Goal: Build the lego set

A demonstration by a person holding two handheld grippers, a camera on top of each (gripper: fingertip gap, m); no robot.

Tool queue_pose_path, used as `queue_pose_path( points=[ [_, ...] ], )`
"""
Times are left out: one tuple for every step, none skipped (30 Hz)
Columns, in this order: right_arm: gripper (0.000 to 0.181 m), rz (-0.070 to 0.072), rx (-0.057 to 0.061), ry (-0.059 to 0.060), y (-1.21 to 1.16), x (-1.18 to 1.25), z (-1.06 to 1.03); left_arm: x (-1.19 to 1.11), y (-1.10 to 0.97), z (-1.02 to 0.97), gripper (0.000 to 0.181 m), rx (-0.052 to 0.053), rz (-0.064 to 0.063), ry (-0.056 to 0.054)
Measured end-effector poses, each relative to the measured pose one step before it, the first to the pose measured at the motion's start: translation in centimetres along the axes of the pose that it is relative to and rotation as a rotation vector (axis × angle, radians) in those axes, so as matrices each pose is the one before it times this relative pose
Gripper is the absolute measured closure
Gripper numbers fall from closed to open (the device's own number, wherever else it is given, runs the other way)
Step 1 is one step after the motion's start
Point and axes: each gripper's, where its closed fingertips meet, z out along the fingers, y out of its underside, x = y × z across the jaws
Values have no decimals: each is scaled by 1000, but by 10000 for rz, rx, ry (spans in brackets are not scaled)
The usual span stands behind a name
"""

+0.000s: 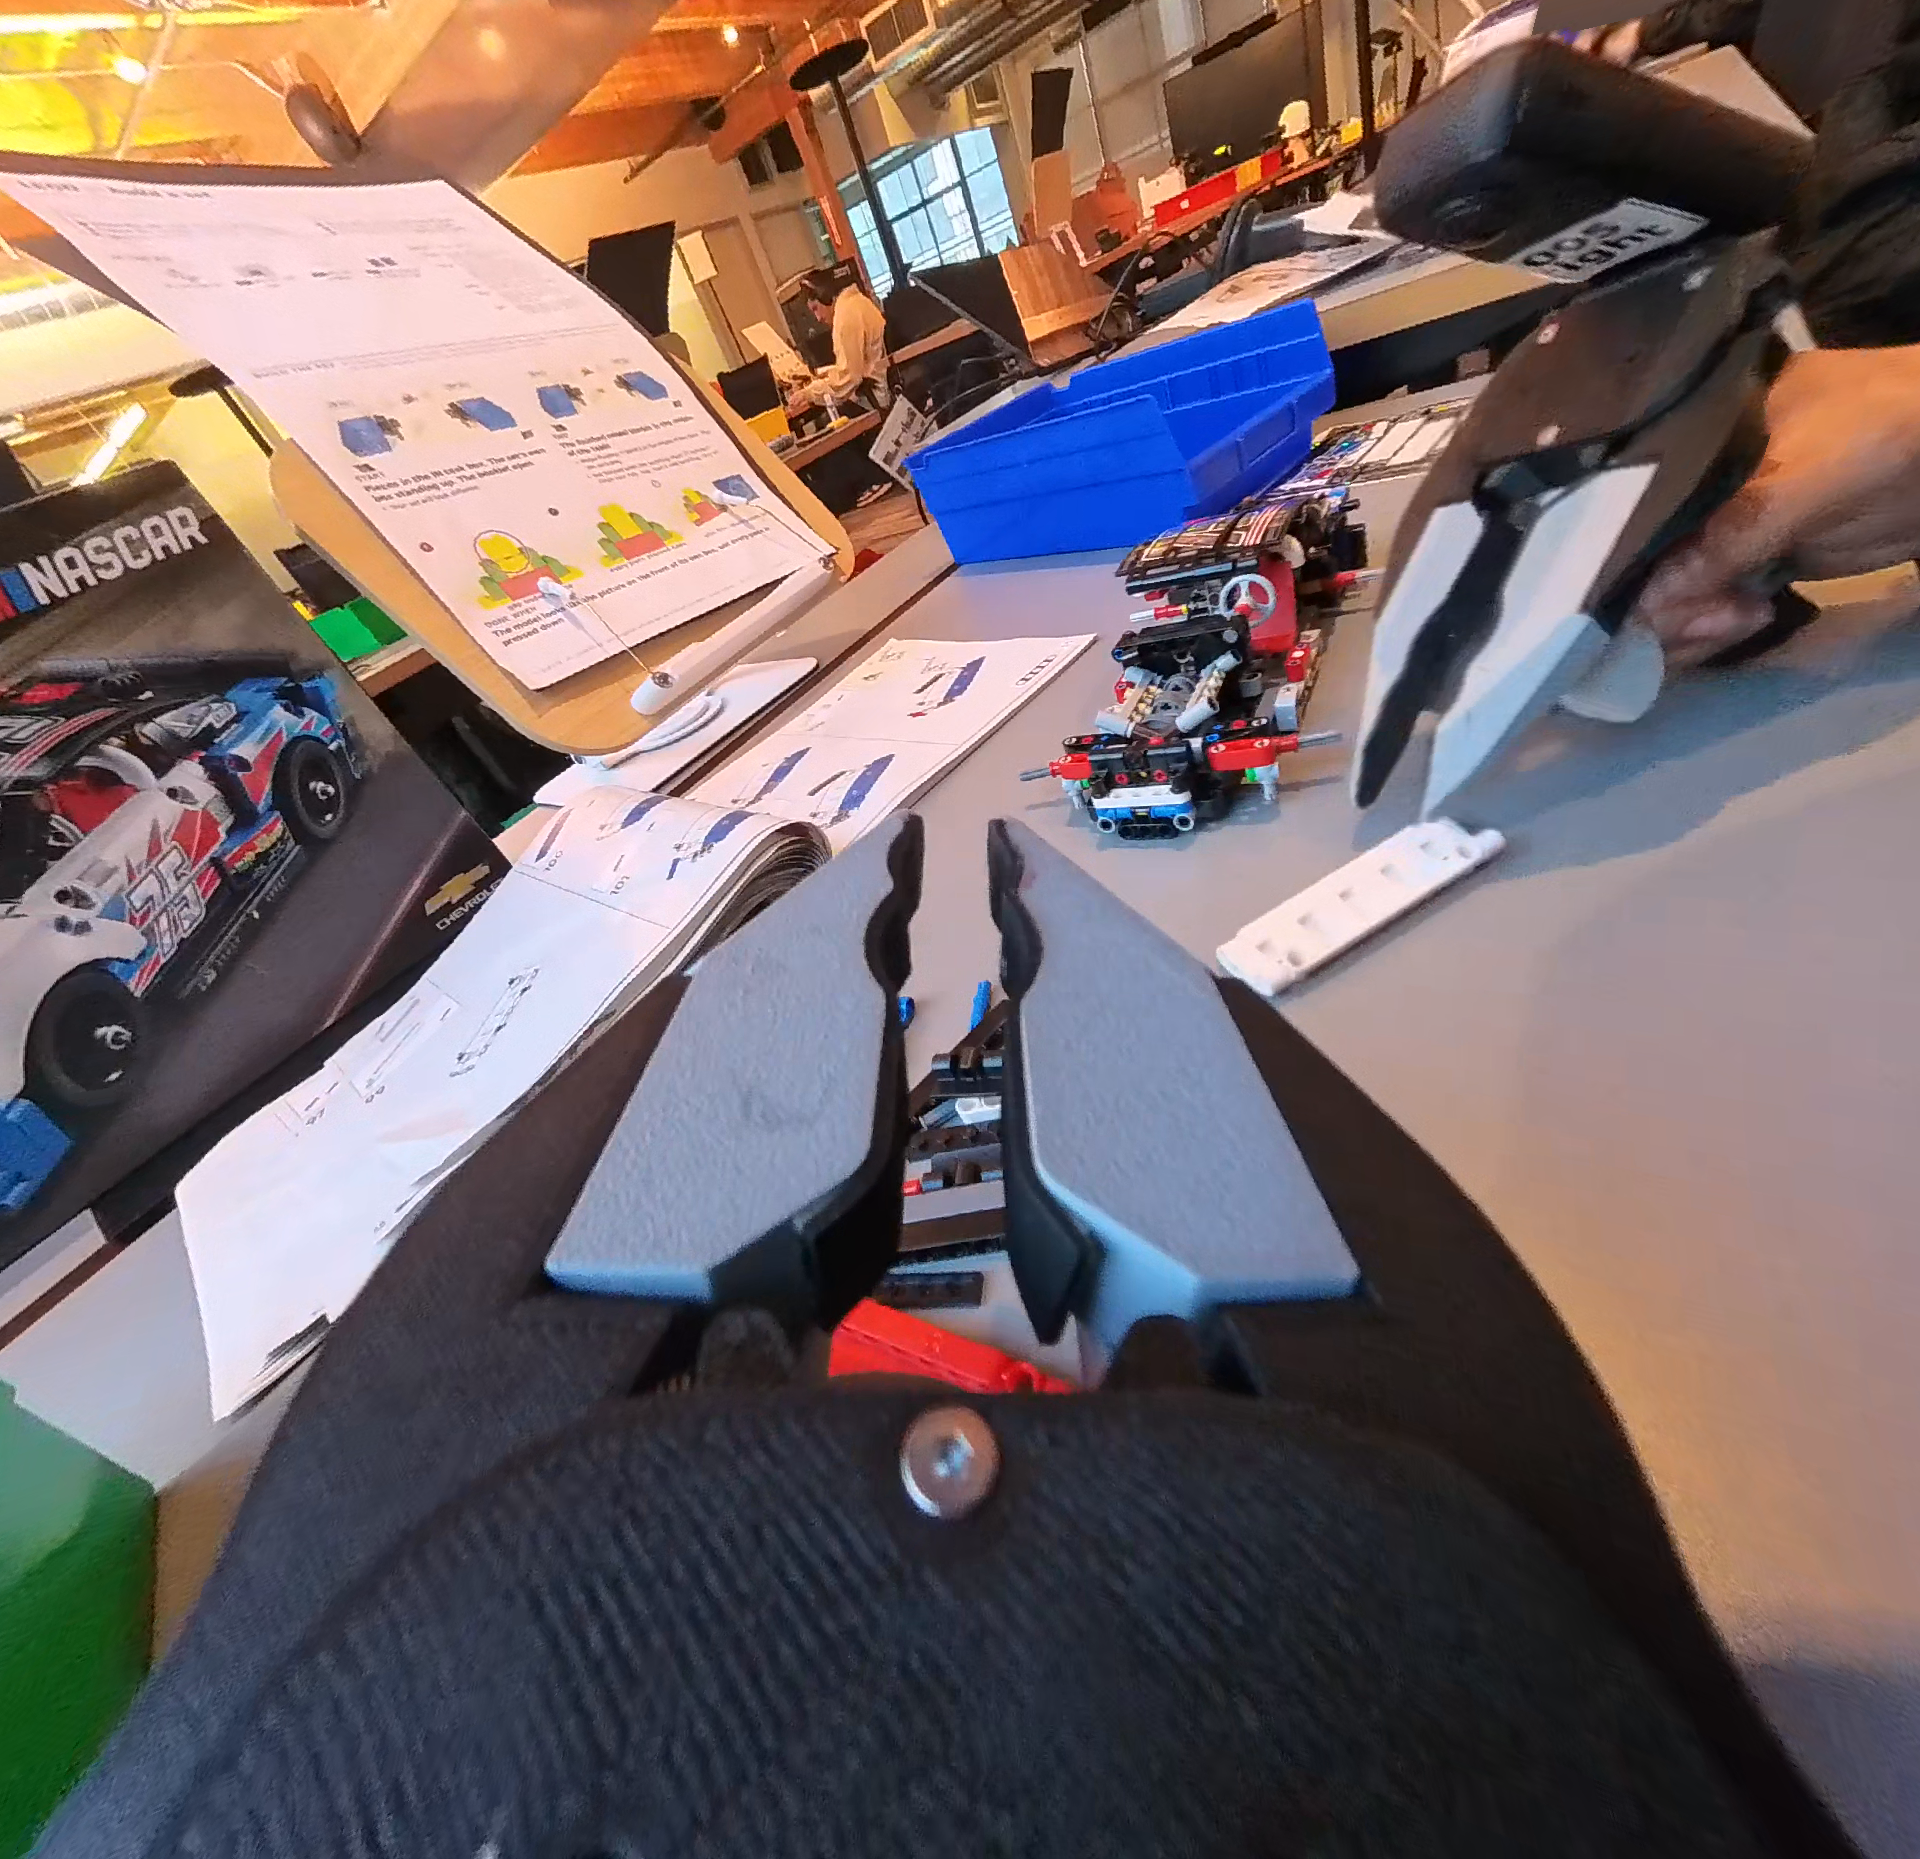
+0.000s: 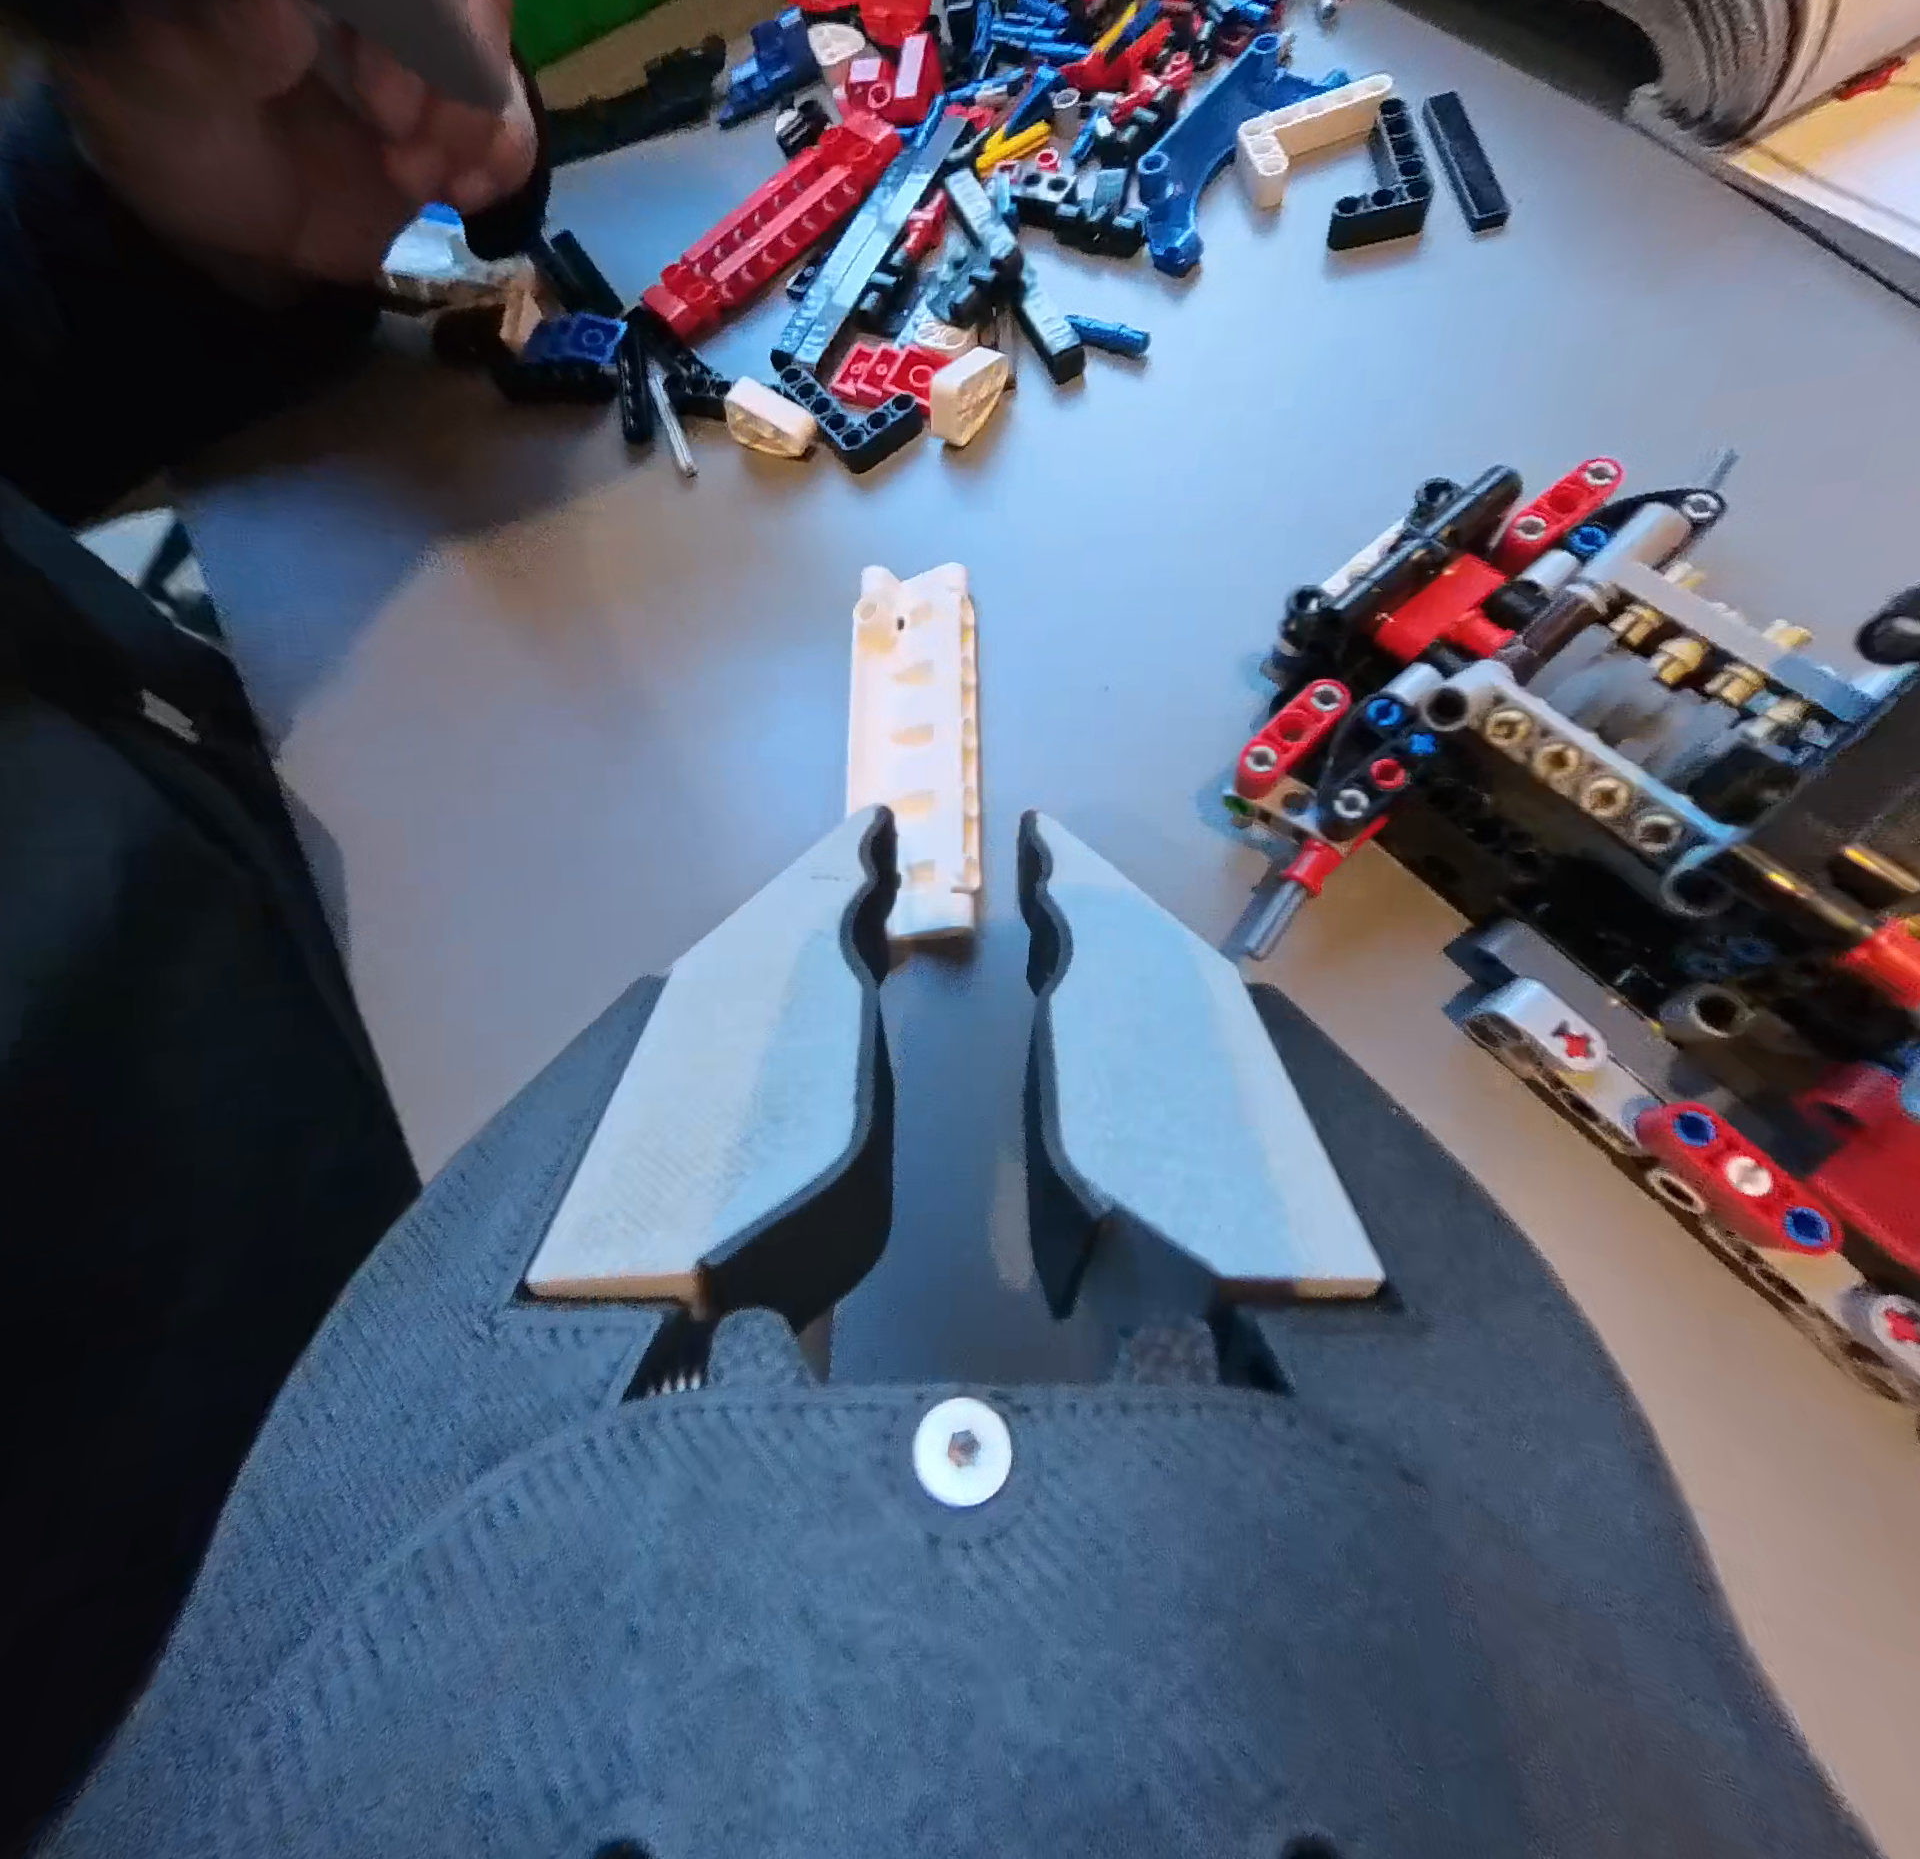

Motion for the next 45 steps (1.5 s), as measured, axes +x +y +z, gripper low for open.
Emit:
queue_pose_path(
  points=[
    [159,-169,-158,56,251,-17,279,33,38,29,172,-23,15,6],
    [157,-90,-229,-68,319,-72,335,34,51,31,171,-29,31,6],
    [157,-68,-264,-73,296,-2,293,35,43,20,171,-27,43,0],
    [157,-130,-123,41,14,187,143,-6,23,-4,171,-14,45,-16],
    [159,-191,-24,152,-139,372,12,-10,5,-18,171,-5,37,-14],
    [159,-152,-76,142,-57,397,-32,-30,18,-35,172,-10,15,-10],
    [160,-56,-78,89,-45,349,-24,-89,-8,-59,172,3,-7,-22],
    [160,-18,-34,64,-75,305,-42,-129,-65,-66,172,30,-24,-39],
    [160,-44,41,35,-126,205,-64,-163,-107,-83,172,57,-55,-48],
    [161,-58,76,81,-133,226,-93,-164,-108,-73,172,72,-98,-31],
    [163,-71,63,165,-80,311,-121,-129,-66,-52,172,51,-127,-9],
    [163,-86,37,216,0,390,-129,-110,-17,-27,172,29,-137,4],
    [164,-64,22,224,53,404,-146,-103,-5,-22,172,21,-136,-4],
    [165,-11,47,147,33,301,-172,-70,-2,-18,172,16,-120,4],
    [165,39,133,-21,-115,32,-202,-15,-46,-15,172,20,-96,20],
    [165,87,240,-177,-304,-235,-218,21,-94,-25,171,44,-63,27],
    [166,105,268,-272,-382,-415,-169,44,-117,-25,171,54,-18,20],
    [165,51,213,-303,-332,-517,-75,11,-113,-32,172,44,19,-10],
    [163,-40,117,-234,-235,-481,32,-12,-79,-21,171,35,24,-20],
    [162,-118,-4,-84,-73,-316,135,-25,-20,-8,171,8,5,-11],
    [160,-164,-105,20,78,-177,206,-14,23,-1,171,-11,-15,1],
    [159,-180,-156,29,141,-165,254,-31,20,-3,171,-2,-35,0],
    [159,-175,-146,-20,128,-247,279,-44,21,1,171,-1,-38,-1],
    [159,-165,-118,-58,51,-295,266,-32,13,-10,171,-7,-25,-3],
    [158,-171,-100,-10,17,-210,230,-22,8,-3,171,-2,-10,-5],
    [158,-189,-103,51,14,-78,191,-17,6,-3,171,-5,5,-10],
    [158,-215,-153,83,129,19,147,10,11,3,171,-11,14,3],
    [158,-227,-206,140,263,158,100,38,6,-9,171,-11,21,13],
    [159,-198,-218,189,359,274,50,22,-19,-3,171,-5,38,-4],
    [160,-134,-168,178,348,292,-3,-1,-9,-16,171,0,51,-25],
    [160,-32,-69,147,233,294,-68,1,6,-9,171,-8,40,-15],
    [161,76,-2,115,122,276,-128,5,12,-7,171,-13,22,-1],
    [161,110,28,76,71,205,-140,-8,8,0,171,-8,11,-6],
    [161,81,64,76,17,170,-135,-9,3,8,171,-1,3,-2],
    [161,63,96,88,-18,164,-132,15,5,-3,171,-4,-8,6],
    [161,77,111,65,-13,124,-122,2,1,0,171,4,-16,9],
    [161,113,96,65,42,155,-92,4,5,-1,171,1,-22,7],
    [161,147,77,38,96,150,-56,-34,18,-3,171,-6,-21,-10],
    [162,165,76,-31,58,61,-32,-88,19,2,171,-7,-37,-36],
    [162,158,84,-26,-20,43,-35,-100,22,-6,171,-5,-74,-24],
    [162,109,113,18,-136,84,-76,-93,15,-12,171,-11,-93,-10],
    [162,68,171,-23,-273,-14,-121,-161,-18,-29,171,-6,-65,-58],
    [162,71,181,-82,-282,-121,-111,-223,-59,-58,170,20,-31,-97],
    [161,65,121,-109,-155,-176,-67,-191,-77,-67,170,35,-16,-84],
    [161,22,57,-149,-78,-256,-17,-175,-47,-45,170,22,-11,-67]
  ],
)
